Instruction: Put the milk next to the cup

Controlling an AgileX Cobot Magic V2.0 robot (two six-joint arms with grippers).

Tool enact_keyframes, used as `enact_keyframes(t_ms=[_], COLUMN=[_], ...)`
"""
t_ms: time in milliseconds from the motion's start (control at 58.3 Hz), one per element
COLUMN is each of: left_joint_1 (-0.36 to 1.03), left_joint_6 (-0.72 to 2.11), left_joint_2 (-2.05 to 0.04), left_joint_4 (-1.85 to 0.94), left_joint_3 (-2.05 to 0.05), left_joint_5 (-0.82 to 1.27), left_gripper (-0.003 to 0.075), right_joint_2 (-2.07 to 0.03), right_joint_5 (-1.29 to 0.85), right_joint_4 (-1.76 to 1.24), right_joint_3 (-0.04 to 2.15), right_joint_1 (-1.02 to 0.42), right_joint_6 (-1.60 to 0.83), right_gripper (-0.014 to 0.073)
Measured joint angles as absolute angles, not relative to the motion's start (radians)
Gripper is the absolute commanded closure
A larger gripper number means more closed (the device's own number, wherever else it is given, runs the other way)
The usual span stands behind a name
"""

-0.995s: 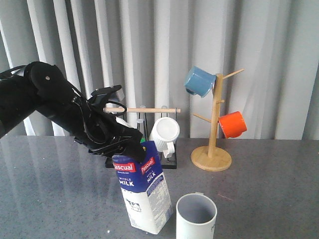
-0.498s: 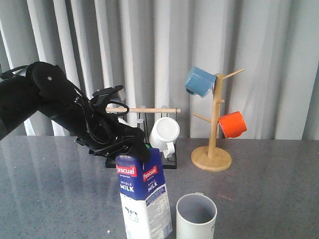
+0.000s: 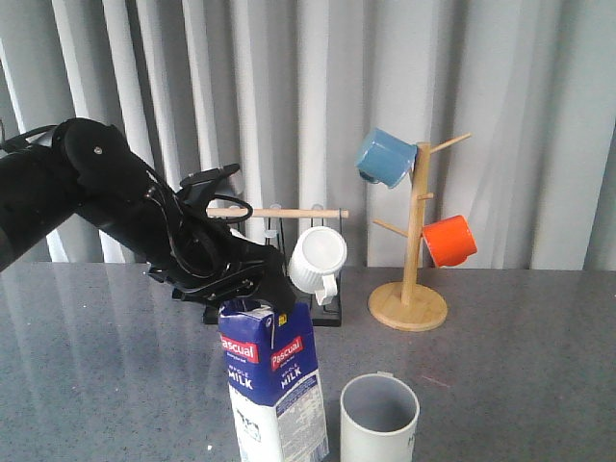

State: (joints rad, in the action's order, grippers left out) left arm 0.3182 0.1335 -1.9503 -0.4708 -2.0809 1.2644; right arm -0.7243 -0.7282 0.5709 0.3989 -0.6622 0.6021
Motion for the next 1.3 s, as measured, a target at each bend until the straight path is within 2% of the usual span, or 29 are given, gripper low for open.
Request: enact_keyframes(t_ms=[326, 429, 566, 686, 772, 789, 1047, 1304], left_joint_1=[0.318, 0.318, 0.318, 0.318, 0.318, 0.318, 0.318, 0.318], left_joint_6=[0.132, 0.132, 0.132, 0.132, 0.132, 0.132, 0.132, 0.101], left_joint_2=[-1.800, -1.730, -1.620, -1.518, -1.440, -1.421, -1.190, -0.866], left_joint_4=[-0.468, -0.457, -0.402, -0.336, -0.289, -0.283, -0.162, -0.088], left_joint_3=[-2.081, -2.081, -2.081, -2.081, -2.081, -2.081, -2.014, -1.559], left_joint_5=[1.264, 1.264, 1.267, 1.273, 1.275, 1.275, 1.280, 1.211], left_gripper=[0.0167, 0.0201, 0.0342, 0.0538, 0.0716, 0.0729, 0.0728, 0.0728], right_joint_2=[-0.724, -0.724, -0.724, -0.724, -0.724, -0.724, -0.724, -0.724], right_joint_5=[-0.728, -0.728, -0.728, -0.726, -0.723, -0.722, -0.706, -0.691], right_joint_4=[0.585, 0.637, 0.740, 0.849, 0.958, 0.978, 1.301, 1.483], right_joint_3=[0.399, 0.399, 0.400, 0.417, 0.435, 0.438, 0.465, 0.465], right_joint_1=[-0.662, -0.662, -0.662, -0.662, -0.662, -0.662, -0.662, -0.662], right_joint_6=[0.616, 0.666, 0.771, 0.890, 0.996, 1.015, 1.381, 1.492], right_gripper=[0.0602, 0.0602, 0.0602, 0.0602, 0.0602, 0.0602, 0.0602, 0.0602])
